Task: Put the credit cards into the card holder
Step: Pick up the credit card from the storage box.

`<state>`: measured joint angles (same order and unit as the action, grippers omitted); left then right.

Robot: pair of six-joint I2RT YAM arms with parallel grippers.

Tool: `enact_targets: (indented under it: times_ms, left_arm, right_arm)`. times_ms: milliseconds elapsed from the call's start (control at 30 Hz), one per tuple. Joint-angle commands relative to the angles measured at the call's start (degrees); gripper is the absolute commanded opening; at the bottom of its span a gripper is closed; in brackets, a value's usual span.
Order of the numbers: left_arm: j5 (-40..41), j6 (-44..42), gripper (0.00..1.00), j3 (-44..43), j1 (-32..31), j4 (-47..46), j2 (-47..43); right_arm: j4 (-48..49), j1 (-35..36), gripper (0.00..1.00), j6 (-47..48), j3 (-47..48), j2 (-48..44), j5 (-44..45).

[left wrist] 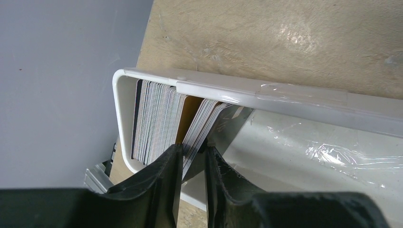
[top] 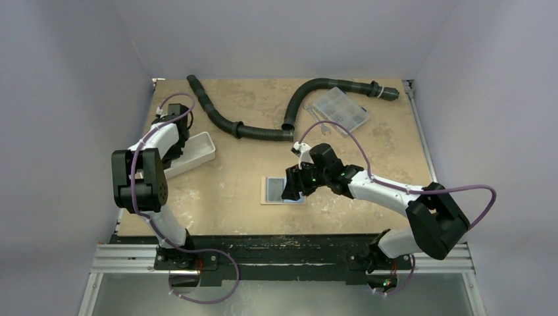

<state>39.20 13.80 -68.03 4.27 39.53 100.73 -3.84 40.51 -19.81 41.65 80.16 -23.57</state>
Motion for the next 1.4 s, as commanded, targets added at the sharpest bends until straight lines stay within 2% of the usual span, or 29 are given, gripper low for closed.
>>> enact_targets:
  times_ms: [0, 900, 1000, 1167, 1367]
  left_arm:
    - [2.3, -0.6, 0.24, -1.6, 0.3, -0.1, -2.0]
    - [2.1, 0.1, 0.14, -3.3, 0.3, 2.3, -4.4]
    - [1.1, 0.2, 0.12, -3.6, 0.3, 2.9, -4.8]
    - [-0.5, 1.2, 0.0, -5.0, 0.2, 5.8, -4.8]
    - [-5.7, 1.9, 0.0, -7.0, 0.3, 9.1, -6.2]
  right_arm:
    - [1.6, 0.5, 0.66, 1.2, -0.2, -1.5, -0.8]
    - [1.7, 0.9, 0.66, 1.3, -0.1, -1.5, -0.8]
    - [1.7, 0.9, 0.66, 1.3, -0.1, -1.4, -0.8]
    - [1.6, 0.9, 0.66, 1.2, -0.1, -1.3, -0.7]
    - [1.2, 0.9, 0.66, 1.3, 0.1, -1.3, 0.1]
